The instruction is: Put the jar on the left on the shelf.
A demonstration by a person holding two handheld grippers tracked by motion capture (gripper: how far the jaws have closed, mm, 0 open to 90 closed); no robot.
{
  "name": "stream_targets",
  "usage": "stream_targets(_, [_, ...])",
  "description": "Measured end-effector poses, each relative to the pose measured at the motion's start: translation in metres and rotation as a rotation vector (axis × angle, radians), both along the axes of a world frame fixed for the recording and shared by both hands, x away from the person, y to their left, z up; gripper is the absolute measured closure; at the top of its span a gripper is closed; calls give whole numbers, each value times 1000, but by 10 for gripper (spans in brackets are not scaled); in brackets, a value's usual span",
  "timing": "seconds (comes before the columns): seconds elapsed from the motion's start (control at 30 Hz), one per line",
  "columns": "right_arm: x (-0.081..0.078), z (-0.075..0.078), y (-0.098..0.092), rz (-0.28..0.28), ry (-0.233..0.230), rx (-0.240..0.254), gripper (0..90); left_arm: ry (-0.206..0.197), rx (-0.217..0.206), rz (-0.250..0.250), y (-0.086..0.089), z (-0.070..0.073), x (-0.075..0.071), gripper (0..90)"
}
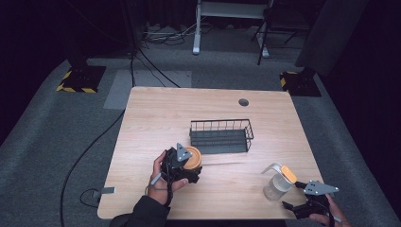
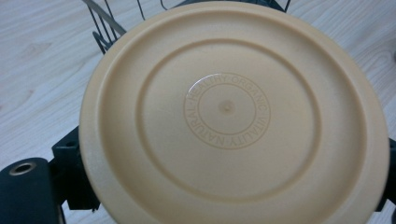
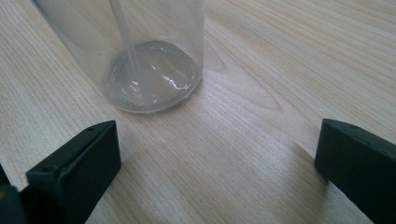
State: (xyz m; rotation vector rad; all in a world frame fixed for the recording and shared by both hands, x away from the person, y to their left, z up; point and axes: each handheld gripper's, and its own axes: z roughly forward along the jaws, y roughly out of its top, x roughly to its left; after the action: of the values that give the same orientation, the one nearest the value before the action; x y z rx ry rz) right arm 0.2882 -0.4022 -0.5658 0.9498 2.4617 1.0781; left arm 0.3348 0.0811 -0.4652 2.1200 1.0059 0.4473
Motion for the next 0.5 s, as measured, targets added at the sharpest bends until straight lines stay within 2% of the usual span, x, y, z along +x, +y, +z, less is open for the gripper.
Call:
stream_targets(0.13, [0, 0, 0, 0, 0, 0, 1, -13, -17, -6, -1, 11, 2, 93])
stream_targets(0.33, [0, 0, 0, 0, 0, 0, 1, -46, -14, -18, -7, 30, 5, 93])
stream_targets(0.5, [0, 0, 0, -1, 0, -1, 1, -55, -9, -36, -15, 41, 9, 93])
